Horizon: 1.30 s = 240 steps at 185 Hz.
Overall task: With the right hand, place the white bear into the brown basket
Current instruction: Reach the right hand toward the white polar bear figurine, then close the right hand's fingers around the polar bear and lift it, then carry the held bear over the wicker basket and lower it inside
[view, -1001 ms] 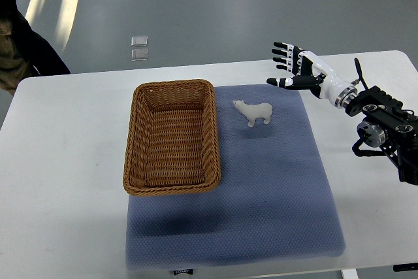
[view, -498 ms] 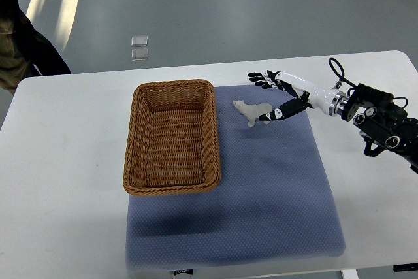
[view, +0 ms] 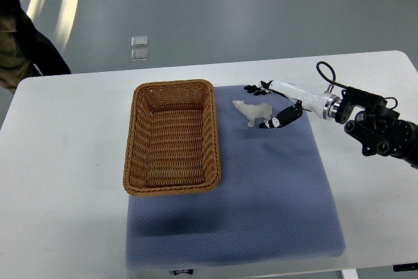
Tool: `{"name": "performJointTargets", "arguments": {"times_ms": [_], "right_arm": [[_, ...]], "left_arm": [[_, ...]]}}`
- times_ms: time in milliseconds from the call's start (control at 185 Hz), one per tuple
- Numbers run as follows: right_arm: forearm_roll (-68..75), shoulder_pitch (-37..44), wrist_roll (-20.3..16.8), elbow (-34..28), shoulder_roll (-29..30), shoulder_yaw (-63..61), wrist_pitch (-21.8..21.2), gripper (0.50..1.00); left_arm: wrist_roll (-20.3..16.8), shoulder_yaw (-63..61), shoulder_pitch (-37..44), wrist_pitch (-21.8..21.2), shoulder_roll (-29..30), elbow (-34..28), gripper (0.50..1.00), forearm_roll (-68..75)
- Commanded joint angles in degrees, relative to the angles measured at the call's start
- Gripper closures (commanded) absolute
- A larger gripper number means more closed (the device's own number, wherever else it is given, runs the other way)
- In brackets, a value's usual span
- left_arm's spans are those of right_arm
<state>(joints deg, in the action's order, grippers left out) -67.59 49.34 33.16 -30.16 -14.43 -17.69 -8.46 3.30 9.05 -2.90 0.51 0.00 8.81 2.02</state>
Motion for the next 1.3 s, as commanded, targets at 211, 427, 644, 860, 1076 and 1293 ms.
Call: {"name": "performJointTargets", "arguments": {"times_ms": [211, 427, 644, 860, 1076, 1293], "right_arm": [[0.0, 1.1, -1.8, 0.3, 0.3, 4.1, 2.3, 0.752], [-0.1, 1.5, -2.8, 0.4, 0.5, 4.2, 2.7, 0.863], [0.0, 2.1, -3.2, 0.4, 0.5, 4.1, 3.6, 0.981], [0.0, 2.3, -3.0, 0.4, 0.5, 3.6, 3.6, 1.0], [1.2, 6.6, -2.6, 0.4, -0.4, 2.8, 3.6, 1.0], [1.5, 11.6, -1.6, -0.2, -0.9, 1.4, 3.0, 1.0]], "left_arm": [[0.0, 0.0, 0.0, 0.0, 0.0, 0.0, 0.5, 0.0], [0.0, 0.0, 0.0, 0.0, 0.0, 0.0, 0.5, 0.0], [0.0, 0.0, -0.1, 0.0, 0.0, 0.0, 0.5, 0.0], [0.0, 0.0, -0.1, 0.0, 0.0, 0.1, 0.5, 0.0], [0.0, 0.0, -0.1, 0.0, 0.0, 0.0, 0.5, 0.0], [0.0, 0.0, -0.1, 0.0, 0.0, 0.1, 0.5, 0.0]]}}
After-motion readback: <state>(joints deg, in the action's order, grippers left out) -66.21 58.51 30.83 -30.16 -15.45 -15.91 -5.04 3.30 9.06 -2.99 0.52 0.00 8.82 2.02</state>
